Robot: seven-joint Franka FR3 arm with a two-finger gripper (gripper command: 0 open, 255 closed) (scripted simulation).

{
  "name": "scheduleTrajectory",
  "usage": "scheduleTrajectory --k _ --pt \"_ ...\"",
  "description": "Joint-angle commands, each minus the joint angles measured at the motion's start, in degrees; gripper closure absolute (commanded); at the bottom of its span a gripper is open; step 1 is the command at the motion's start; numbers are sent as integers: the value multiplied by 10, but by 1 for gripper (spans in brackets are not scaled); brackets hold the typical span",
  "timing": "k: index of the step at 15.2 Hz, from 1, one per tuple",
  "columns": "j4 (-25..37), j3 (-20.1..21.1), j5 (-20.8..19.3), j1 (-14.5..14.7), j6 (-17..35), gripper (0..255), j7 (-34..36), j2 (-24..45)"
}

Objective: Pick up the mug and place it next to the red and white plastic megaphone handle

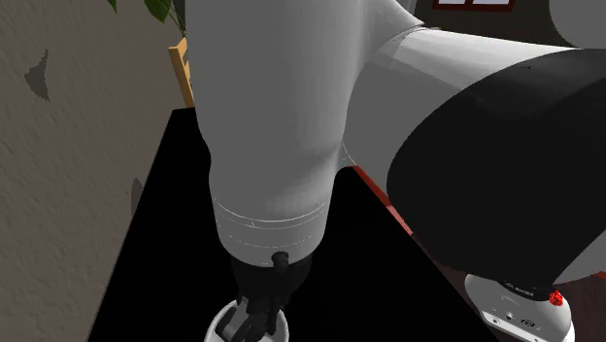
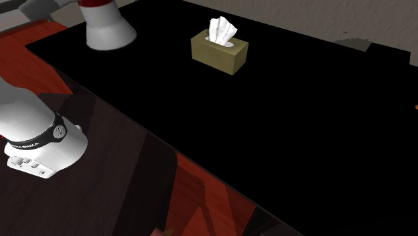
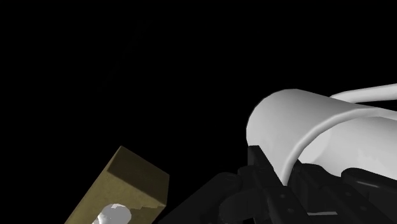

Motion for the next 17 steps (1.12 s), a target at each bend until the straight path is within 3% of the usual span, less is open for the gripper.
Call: scheduleTrajectory --k 1,17 --pt "-15 1 -1 0 16 255 1 1" --pt "-96 3 -28 3 135 255 22 44"
